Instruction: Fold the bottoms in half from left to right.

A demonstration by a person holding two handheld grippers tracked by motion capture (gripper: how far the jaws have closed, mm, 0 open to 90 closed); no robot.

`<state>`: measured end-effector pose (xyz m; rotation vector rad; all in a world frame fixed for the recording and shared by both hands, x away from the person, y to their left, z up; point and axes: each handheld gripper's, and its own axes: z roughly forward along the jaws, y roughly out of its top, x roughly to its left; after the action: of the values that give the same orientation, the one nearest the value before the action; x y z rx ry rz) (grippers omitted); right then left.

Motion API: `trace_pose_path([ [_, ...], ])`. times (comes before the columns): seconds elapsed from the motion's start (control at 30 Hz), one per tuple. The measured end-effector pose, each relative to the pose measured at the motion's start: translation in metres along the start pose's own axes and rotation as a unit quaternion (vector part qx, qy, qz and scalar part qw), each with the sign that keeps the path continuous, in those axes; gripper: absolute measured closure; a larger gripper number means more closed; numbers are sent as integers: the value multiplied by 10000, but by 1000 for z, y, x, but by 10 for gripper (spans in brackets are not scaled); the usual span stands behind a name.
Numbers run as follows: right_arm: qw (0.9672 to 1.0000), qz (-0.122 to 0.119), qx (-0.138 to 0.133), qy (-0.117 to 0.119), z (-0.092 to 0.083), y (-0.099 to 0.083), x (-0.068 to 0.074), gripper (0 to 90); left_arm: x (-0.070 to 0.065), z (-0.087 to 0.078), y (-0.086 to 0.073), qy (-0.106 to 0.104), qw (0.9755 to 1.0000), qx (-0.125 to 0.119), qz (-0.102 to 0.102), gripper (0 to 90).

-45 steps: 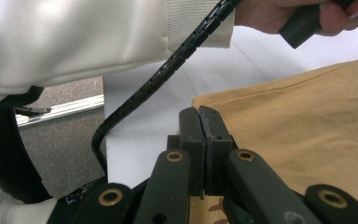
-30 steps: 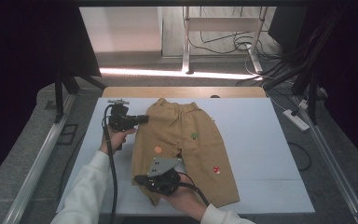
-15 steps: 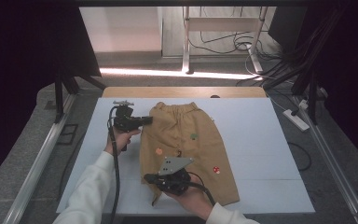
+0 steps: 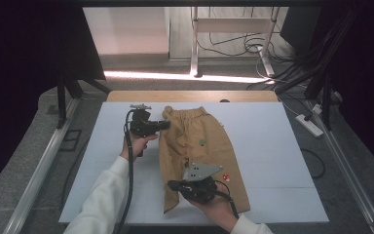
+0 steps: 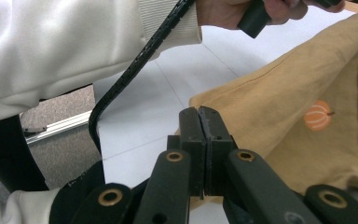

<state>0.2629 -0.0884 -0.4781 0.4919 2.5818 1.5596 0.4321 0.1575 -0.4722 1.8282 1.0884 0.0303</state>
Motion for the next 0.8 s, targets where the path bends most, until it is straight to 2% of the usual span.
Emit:
trace_pose_path([
  [0.47, 9997, 92, -47, -214, -21, -12, -6, 894, -15, 18, 10, -78, 9999, 42, 121, 850],
  [0.63, 9993, 246, -65, -285, -31, -17, -11, 894, -21, 25, 14, -106, 9998, 56, 151, 849],
  [0.8, 9988, 292, -103, -381, -43, -22, -13, 894, -27, 32, 17, -133, 9997, 81, 205, 848],
])
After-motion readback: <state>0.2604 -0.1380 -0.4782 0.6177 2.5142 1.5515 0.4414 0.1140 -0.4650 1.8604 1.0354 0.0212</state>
